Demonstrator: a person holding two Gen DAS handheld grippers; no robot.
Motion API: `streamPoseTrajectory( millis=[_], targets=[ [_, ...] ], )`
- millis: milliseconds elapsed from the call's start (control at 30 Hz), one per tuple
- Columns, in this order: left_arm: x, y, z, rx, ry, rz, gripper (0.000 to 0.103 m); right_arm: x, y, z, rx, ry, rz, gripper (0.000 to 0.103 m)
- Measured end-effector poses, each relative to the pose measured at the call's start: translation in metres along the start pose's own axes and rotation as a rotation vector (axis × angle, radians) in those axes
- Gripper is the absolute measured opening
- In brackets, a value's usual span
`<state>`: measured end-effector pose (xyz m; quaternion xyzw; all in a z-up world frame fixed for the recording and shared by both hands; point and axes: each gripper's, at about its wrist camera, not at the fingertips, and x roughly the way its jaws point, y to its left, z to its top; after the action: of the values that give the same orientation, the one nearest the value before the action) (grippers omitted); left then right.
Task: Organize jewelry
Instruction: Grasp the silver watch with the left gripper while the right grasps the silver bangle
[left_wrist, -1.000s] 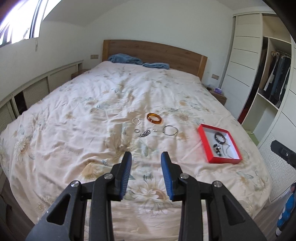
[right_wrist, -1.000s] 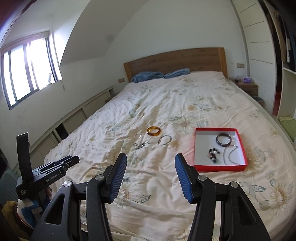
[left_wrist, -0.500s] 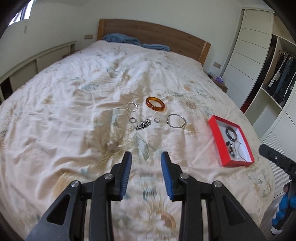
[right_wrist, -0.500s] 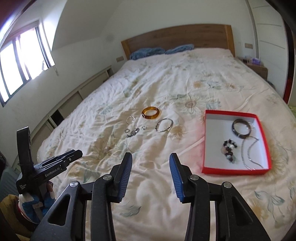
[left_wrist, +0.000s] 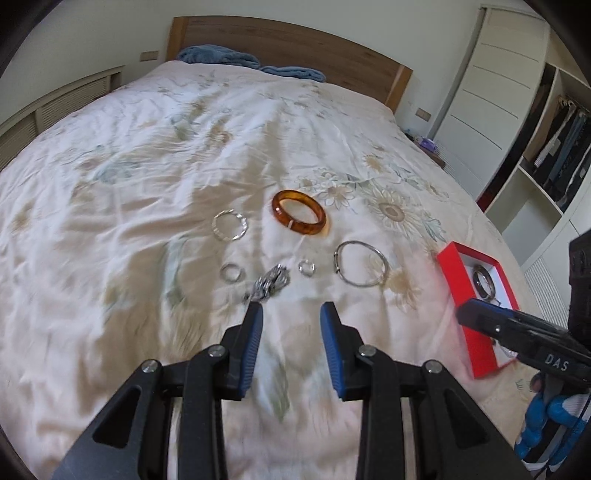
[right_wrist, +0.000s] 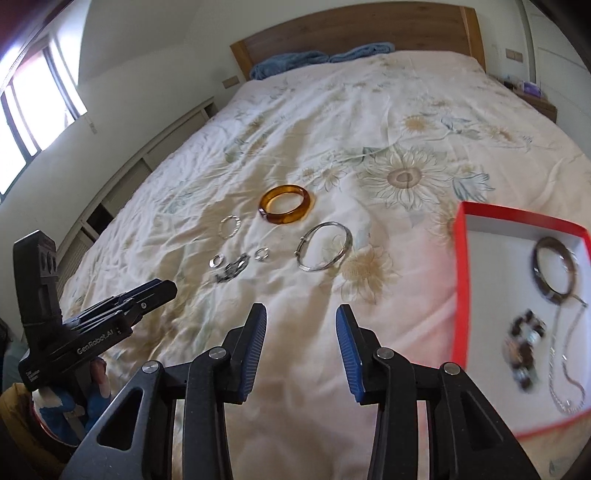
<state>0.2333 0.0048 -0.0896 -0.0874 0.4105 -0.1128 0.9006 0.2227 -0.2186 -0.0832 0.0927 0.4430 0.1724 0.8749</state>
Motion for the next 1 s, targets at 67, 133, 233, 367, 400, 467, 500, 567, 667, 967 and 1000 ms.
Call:
streamPoseTrajectory(
  millis=[67, 133, 233, 367, 400, 467, 500, 567, 667, 967, 1000],
  targets=[
    [0.014, 0.000, 0.008, 0.016, 0.007, -0.016, 0.030, 0.013, -0.004, 0.007, 0.005, 0.005, 0.001, 0.039],
    [0.027, -0.001, 0.014, 0.038, 0.012, -0.025, 0.030, 0.026, -0.007, 0.014, 0.009, 0.010, 0.003, 0.039],
    [0.044, -0.001, 0.023, 0.076, 0.022, -0.031, 0.030, 0.043, -0.014, 0.023, 0.023, 0.017, 0.001, 0.039],
    [0.066, 0.003, 0.029, 0.118, 0.051, -0.032, 0.030, 0.059, -0.021, 0.031, 0.042, 0.021, 0.007, 0.039],
    [0.070, 0.003, 0.029, 0.126, 0.057, -0.033, 0.030, 0.062, -0.022, 0.033, 0.043, 0.023, 0.009, 0.039],
    [0.078, 0.005, 0.029, 0.145, 0.076, -0.032, 0.030, 0.068, -0.024, 0.036, 0.041, 0.025, 0.010, 0.039],
    [0.083, 0.007, 0.028, 0.153, 0.087, -0.030, 0.030, 0.071, -0.025, 0.038, 0.041, 0.026, 0.010, 0.039],
    [0.089, 0.008, 0.025, 0.159, 0.101, -0.030, 0.030, 0.074, -0.026, 0.041, 0.043, 0.026, 0.009, 0.039],
    [0.096, 0.010, 0.021, 0.167, 0.120, -0.030, 0.030, 0.081, -0.030, 0.045, 0.044, 0.031, 0.003, 0.039],
    [0.102, 0.006, 0.016, 0.196, 0.138, -0.045, 0.019, 0.106, -0.033, 0.050, 0.044, 0.077, -0.038, 0.037],
    [0.104, 0.006, 0.016, 0.195, 0.142, -0.046, 0.019, 0.107, -0.033, 0.050, 0.045, 0.080, -0.042, 0.035]
  ],
)
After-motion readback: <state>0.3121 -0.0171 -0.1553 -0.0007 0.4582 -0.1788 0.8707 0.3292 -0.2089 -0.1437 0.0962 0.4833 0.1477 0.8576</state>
